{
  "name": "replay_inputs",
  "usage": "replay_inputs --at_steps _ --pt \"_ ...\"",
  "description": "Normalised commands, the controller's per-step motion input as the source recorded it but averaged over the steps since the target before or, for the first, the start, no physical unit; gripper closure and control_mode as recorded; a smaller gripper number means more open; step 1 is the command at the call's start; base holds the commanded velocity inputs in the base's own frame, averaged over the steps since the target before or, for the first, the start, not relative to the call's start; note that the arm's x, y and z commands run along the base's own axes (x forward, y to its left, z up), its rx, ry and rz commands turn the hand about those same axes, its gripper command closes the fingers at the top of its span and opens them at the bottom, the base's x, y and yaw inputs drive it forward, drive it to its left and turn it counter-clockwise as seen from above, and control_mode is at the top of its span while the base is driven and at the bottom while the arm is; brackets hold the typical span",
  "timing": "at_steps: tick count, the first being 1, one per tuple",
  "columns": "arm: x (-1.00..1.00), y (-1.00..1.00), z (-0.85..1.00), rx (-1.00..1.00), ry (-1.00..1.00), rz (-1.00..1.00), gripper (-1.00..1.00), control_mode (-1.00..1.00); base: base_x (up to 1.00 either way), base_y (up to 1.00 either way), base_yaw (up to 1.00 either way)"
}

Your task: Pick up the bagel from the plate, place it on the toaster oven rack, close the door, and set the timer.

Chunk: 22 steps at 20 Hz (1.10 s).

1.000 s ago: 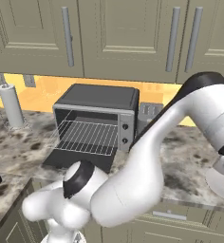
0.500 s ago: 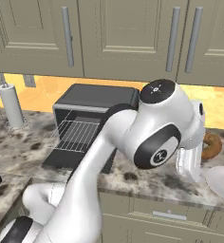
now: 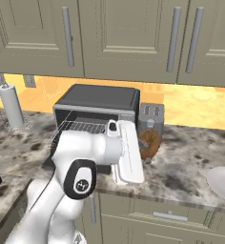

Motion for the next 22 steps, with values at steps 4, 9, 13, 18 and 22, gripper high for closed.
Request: replay_inputs --at_steps 4,9,13,18,22 --pt "0.03 1.00 0.00 -0.32 0.00 0.16 1.00 -1.00 0.00 0.00 0.00" --pt "0.05 1.00 0.03 -0.24 0.02 0.20 1.00 -1.00 0.00 0.00 0.00" --pt "0.01 1.00 -0.01 -0.25 0.14 0.23 1.00 -1.00 0.00 0.00 0.00" --pt "0.00 1.00 -0.12 -0.25 0.20 0.22 1.00 -1.00 0.00 0.00 0.00" --pt "0.00 0.91 -0.43 -0.23 0.27 0.17 1.00 -1.00 0.00 0.00 0.00"
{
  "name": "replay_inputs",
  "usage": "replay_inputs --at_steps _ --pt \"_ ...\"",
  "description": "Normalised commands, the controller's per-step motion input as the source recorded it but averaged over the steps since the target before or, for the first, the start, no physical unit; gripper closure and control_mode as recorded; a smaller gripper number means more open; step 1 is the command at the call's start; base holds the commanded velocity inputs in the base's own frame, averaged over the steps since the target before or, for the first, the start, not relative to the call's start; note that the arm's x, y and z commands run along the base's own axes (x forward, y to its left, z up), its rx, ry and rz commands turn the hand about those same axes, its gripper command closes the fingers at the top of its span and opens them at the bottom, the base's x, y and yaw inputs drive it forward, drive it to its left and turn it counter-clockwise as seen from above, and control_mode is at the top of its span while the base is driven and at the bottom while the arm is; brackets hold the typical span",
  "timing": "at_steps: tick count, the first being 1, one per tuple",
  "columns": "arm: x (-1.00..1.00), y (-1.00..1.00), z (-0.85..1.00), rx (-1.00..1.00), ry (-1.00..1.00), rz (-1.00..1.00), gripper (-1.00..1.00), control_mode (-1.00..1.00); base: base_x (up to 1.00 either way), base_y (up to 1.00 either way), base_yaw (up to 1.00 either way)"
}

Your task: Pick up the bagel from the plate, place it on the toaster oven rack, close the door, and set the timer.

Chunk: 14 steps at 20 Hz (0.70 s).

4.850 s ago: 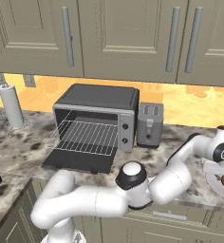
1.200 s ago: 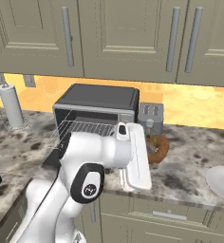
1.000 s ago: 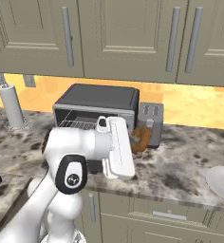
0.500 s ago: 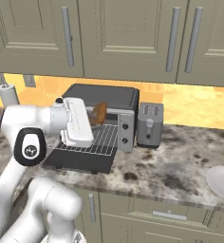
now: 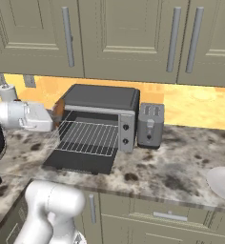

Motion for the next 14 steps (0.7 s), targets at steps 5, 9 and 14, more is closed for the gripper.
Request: replay_inputs --at_steps 5,9,14 --pt "0.01 0.60 -0.58 -0.16 0.30 0.14 1.00 -1.00 0.00 0.00 0.00" --pt "0.19 0.11 -0.27 -0.01 0.34 0.08 1.00 -1.00 0.00 0.00 0.00" --pt "0.34 0.00 -0.01 0.05 0.39 0.04 1.00 -1.00 0.00 0.00 0.00"
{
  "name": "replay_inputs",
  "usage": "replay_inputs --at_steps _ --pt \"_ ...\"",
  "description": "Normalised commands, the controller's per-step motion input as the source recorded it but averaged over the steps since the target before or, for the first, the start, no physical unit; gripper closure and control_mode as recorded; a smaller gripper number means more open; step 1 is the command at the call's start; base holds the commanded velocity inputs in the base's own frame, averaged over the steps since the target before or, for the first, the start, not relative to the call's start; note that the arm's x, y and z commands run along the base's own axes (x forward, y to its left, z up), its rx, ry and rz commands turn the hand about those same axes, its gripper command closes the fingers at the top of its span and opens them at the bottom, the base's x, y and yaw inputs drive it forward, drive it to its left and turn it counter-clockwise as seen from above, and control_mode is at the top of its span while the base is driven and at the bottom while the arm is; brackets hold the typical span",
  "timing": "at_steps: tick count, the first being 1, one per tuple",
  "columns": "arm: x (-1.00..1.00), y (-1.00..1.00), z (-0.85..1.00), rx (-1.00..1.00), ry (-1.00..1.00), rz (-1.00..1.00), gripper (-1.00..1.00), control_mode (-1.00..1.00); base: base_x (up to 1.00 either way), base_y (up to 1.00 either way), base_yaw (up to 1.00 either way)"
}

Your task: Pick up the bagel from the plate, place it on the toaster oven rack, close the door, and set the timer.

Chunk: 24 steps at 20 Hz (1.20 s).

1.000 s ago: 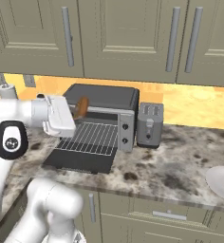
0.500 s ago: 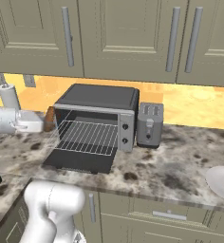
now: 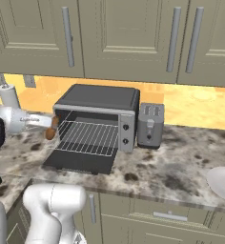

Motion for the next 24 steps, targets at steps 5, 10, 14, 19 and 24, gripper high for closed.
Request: replay_inputs --at_steps 5,10,14,19,24 --pt "0.22 0.00 -0.12 0.05 0.34 0.06 1.00 -1.00 0.00 0.00 0.00" --pt "0.19 0.00 -0.43 0.07 0.23 0.07 1.00 -1.00 0.00 0.00 0.00" --pt "0.19 -0.02 -0.41 0.14 0.09 0.09 1.00 -1.00 0.00 0.00 0.00" --pt "0.30 -0.01 -0.11 0.21 0.01 0.06 1.00 -1.00 0.00 0.00 0.00" --pt "0.40 0.00 -0.02 0.22 0.03 0.02 1.00 -1.00 0.00 0.00 0.00"
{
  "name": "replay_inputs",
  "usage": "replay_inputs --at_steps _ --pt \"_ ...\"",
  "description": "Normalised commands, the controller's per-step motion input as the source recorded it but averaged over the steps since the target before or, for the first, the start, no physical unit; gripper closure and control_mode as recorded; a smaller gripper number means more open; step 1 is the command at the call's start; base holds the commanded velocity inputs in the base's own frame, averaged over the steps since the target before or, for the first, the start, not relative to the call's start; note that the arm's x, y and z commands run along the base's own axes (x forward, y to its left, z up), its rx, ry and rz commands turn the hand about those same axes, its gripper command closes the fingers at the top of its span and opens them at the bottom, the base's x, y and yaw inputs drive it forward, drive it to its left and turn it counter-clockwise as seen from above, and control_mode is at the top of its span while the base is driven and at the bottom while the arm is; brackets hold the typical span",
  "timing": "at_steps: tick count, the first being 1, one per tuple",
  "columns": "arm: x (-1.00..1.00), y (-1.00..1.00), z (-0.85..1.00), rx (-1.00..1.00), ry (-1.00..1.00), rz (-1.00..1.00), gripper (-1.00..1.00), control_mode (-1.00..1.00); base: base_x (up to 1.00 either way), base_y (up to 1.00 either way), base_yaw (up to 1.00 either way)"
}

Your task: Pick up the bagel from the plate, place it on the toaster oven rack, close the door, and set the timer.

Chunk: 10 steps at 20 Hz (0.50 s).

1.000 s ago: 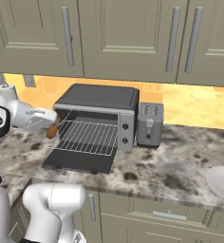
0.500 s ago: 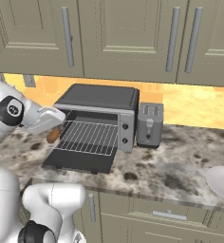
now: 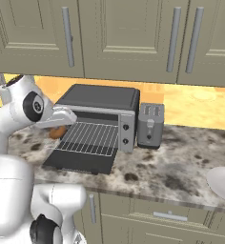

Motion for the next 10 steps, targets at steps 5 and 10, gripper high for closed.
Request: replay_inputs --at_steps 5,10 --pt "0.48 0.00 -0.29 0.07 0.18 0.00 1.00 -1.00 0.00 0.00 0.00" --pt "0.37 0.00 -0.46 0.02 0.12 0.00 1.00 -1.00 0.00 0.00 0.00"
